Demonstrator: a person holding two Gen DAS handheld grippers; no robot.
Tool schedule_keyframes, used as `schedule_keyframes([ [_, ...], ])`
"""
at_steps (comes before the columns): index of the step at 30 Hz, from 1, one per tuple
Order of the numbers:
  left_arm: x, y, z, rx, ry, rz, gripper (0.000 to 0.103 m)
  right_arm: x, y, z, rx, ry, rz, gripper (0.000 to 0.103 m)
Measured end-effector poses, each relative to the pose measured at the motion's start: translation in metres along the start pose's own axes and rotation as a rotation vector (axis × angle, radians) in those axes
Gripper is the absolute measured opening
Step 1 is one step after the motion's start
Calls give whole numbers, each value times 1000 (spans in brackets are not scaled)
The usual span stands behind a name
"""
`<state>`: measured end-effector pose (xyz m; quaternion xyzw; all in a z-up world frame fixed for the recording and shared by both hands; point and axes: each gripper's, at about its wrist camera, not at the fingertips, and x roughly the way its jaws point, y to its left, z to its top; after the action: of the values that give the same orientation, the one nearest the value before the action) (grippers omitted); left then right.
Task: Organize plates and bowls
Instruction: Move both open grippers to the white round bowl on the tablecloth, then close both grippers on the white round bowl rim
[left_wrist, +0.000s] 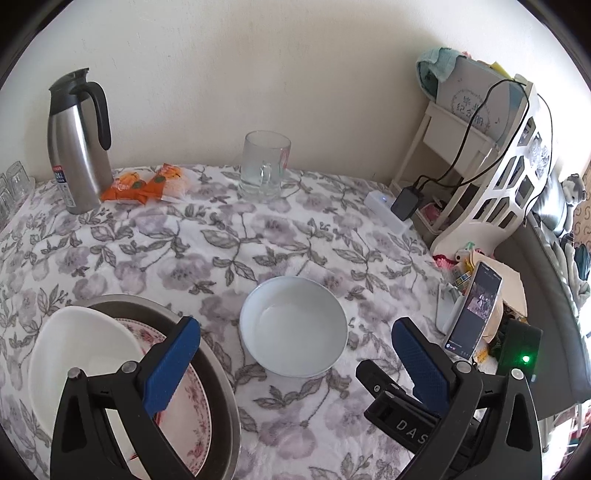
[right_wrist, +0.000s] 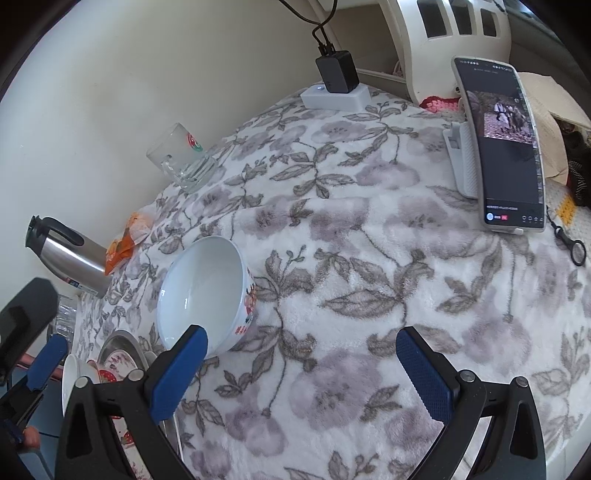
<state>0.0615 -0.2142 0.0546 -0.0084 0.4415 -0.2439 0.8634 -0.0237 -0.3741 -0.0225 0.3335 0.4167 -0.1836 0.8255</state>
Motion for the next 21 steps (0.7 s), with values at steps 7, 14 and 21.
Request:
schedule_keyframes([
  [7,20,-6,-2,-2,31,-5,102,4,8,1,-29,-25,38,103],
  [14,43,-2,-2,-41,73,-2,101,14,17,1,-58,-30,60,103],
  [21,59,5,1,-58,79,6,93,27,21,2,-73,-13,45,80],
])
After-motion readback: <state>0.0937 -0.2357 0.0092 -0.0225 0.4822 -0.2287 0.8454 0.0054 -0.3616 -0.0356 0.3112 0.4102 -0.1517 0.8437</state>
